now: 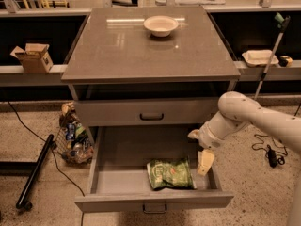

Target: Pick green jalapeno chip bag from middle drawer and place on counter

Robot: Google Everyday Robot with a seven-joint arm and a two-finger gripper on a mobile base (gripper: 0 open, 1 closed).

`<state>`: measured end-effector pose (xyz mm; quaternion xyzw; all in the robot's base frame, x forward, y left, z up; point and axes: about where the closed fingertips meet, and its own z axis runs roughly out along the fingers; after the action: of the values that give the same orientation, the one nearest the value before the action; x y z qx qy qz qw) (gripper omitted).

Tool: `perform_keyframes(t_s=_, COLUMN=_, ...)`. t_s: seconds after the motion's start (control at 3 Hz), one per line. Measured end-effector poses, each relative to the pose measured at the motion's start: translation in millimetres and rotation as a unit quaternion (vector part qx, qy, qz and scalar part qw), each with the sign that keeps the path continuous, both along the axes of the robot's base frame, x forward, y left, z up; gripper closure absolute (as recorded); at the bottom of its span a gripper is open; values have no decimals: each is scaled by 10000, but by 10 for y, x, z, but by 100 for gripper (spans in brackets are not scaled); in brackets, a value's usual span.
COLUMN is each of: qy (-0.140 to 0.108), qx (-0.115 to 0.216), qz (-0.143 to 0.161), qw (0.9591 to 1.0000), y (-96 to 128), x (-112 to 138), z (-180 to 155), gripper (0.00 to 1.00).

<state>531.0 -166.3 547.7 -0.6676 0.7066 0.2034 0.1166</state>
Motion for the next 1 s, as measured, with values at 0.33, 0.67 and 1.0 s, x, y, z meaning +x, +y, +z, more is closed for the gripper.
perform_keyframes(t_s=0.33, qy=174, qx=569, qz=10, qw=9982, y=46, x=74, z=-605, gripper=0)
perform_keyframes(t_s=0.67, qy=169, qx=560, qz=12, qw=9983, y=47, x=74, z=-593, gripper=0)
perform_keyframes(t_s=1.0, qy=23, qx=643, qz=33, qw=9979, y=147, x=191, z=-807, gripper=0)
